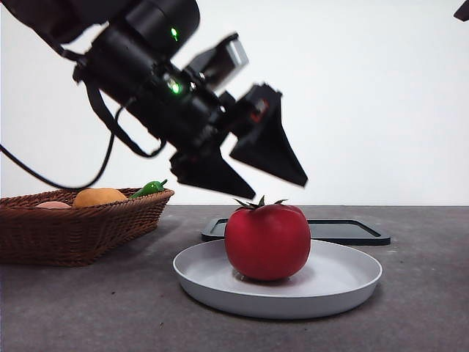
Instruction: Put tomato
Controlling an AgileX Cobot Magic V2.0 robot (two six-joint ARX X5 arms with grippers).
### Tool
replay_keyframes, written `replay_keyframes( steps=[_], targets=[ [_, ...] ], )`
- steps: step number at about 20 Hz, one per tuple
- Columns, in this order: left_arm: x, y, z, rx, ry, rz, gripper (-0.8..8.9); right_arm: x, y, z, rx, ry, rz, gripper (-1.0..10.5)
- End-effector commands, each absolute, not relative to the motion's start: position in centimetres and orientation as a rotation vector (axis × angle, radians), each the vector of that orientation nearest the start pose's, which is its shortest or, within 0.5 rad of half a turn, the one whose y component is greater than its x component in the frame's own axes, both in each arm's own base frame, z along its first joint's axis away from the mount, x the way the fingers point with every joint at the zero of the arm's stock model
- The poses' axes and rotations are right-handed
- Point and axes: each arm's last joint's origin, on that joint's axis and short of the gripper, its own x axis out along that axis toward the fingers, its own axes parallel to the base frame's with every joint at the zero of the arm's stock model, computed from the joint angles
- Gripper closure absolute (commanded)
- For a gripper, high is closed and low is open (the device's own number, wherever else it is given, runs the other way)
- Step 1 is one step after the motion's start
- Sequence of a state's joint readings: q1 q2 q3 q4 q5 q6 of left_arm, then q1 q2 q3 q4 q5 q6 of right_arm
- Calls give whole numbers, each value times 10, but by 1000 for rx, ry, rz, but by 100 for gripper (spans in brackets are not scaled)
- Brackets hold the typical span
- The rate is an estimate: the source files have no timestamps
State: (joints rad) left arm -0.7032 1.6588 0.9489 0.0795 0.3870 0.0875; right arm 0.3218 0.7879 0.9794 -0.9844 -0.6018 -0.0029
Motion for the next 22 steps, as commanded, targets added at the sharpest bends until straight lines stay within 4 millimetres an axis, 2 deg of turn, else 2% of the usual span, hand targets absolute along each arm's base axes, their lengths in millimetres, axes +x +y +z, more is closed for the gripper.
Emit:
replay_keyframes(
  steps=[1, 5, 12, 16, 22],
  targets=[
    [258, -227, 219, 138, 558, -1060, 313, 116, 57, 336, 110, 799, 880, 518],
    [254, -199, 251, 72, 538, -994, 313, 117, 57, 336, 109, 798, 880, 518],
    [227, -127, 300, 19, 584, -877, 315, 118, 57, 337, 99, 777, 876, 518],
    [199, -98, 311, -28, 681, -899, 316, 122, 58, 338, 86, 753, 853, 518],
    [157, -81, 311, 1, 862, -938, 317, 135, 62, 331, 91, 801, 848, 518]
  ],
)
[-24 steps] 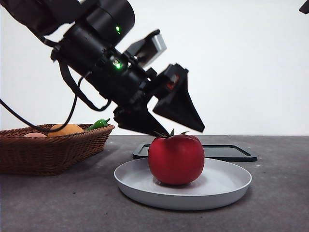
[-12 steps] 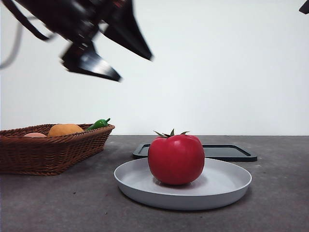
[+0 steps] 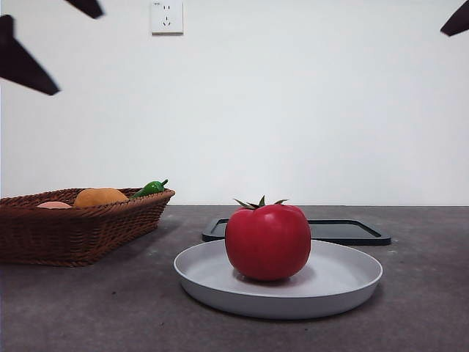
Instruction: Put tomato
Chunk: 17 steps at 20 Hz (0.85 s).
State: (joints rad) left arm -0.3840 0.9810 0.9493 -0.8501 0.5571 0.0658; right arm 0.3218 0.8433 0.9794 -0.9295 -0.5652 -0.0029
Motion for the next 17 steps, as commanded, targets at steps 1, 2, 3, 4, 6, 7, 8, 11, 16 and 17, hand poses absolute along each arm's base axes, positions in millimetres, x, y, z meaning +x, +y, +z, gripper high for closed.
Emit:
replay_keyframes(
  steps=[1, 2, 3, 4, 6, 7, 8, 11, 16, 17],
  targets=[
    [153, -80, 312, -1, 869, -940, 317, 137, 63, 330, 93, 811, 847, 518],
    [150, -78, 313, 0, 865, -941, 317, 140, 64, 329, 95, 822, 848, 518],
    [148, -78, 315, 1, 853, -942, 317, 142, 65, 327, 96, 832, 847, 518],
    [146, -77, 316, 2, 842, -942, 317, 144, 65, 326, 97, 842, 848, 518],
    [145, -76, 317, 2, 835, -943, 317, 147, 69, 324, 93, 859, 858, 518],
    [145, -76, 317, 2, 835, -943, 317, 150, 72, 322, 89, 865, 868, 518],
    [145, -76, 317, 2, 835, -943, 317, 152, 75, 321, 83, 868, 880, 518],
    [145, -76, 317, 3, 832, -944, 317, 167, 92, 314, 49, 867, 910, 517],
    [145, -77, 317, 3, 831, -944, 317, 196, 123, 293, -30, 872, 894, 512],
    [145, -77, 317, 3, 831, -944, 317, 201, 128, 289, -39, 874, 895, 510]
  ],
)
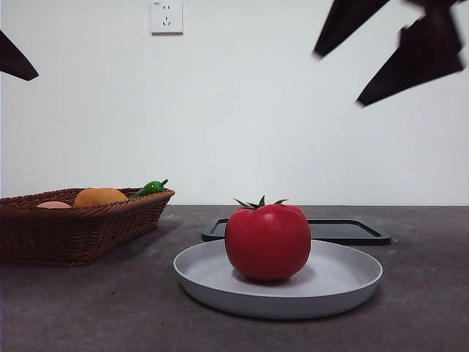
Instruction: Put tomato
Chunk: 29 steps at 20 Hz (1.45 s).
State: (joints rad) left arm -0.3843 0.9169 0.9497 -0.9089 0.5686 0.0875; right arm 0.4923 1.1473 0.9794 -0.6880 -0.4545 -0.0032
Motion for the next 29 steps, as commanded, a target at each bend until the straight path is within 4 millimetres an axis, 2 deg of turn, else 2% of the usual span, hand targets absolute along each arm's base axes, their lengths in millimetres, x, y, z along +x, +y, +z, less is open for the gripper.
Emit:
replay_keyframes(
  steps=[1, 8, 13, 29],
  targets=[
    [145, -77, 317, 3, 831, -944, 317, 205, 133, 285, -47, 876, 898, 507],
    [145, -77, 317, 3, 830, -944, 317, 232, 169, 247, -130, 905, 865, 449],
    [145, -77, 317, 3, 829, -944, 317, 240, 188, 223, -176, 933, 852, 449],
    [145, -77, 317, 3, 829, -943, 317, 251, 209, 174, -243, 1035, 822, 420]
  ],
)
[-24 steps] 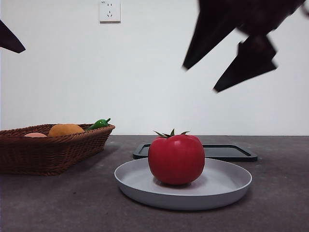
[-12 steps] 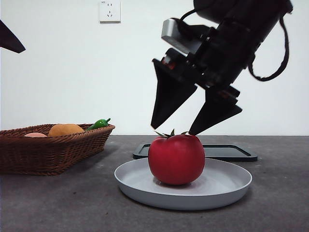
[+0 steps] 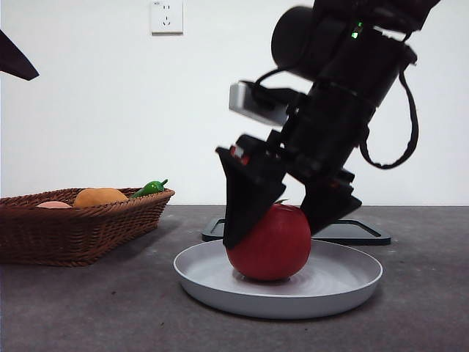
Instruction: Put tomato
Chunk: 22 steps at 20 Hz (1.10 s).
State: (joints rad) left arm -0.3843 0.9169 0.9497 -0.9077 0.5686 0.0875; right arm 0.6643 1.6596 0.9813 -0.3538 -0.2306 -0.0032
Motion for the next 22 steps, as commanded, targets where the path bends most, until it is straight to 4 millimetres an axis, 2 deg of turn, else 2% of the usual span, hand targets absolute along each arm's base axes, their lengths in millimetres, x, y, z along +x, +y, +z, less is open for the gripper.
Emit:
replay_keyframes(
  steps=[1, 2, 5, 6, 9, 12, 15, 18, 20, 22],
  targets=[
    [145, -77, 317, 3, 829, -944, 317, 251, 209, 173, -245, 1038, 819, 421],
    [145, -77, 317, 3, 829, -944, 317, 252, 209, 173, -253, 1037, 805, 427],
    [145, -77, 317, 3, 829, -944, 317, 252, 209, 173, -258, 1035, 780, 633],
    [145, -77, 317, 3, 829, -943, 317, 252, 208, 174, -257, 1033, 781, 669],
    [145, -77, 318, 3, 828, -944, 317, 253, 209, 186, -248, 993, 786, 687],
    [145, -77, 318, 3, 828, -944, 317, 259, 210, 215, -224, 899, 786, 687],
    [145, -77, 318, 3, 828, -944, 317, 276, 207, 250, -211, 786, 705, 686],
    [145, -77, 317, 3, 828, -944, 317, 296, 198, 274, -179, 662, 631, 686],
    [145, -77, 317, 3, 828, -944, 317, 316, 188, 282, -150, 618, 584, 686],
    [145, -77, 317, 3, 829, -943, 317, 340, 179, 279, -131, 622, 540, 686]
  ],
)
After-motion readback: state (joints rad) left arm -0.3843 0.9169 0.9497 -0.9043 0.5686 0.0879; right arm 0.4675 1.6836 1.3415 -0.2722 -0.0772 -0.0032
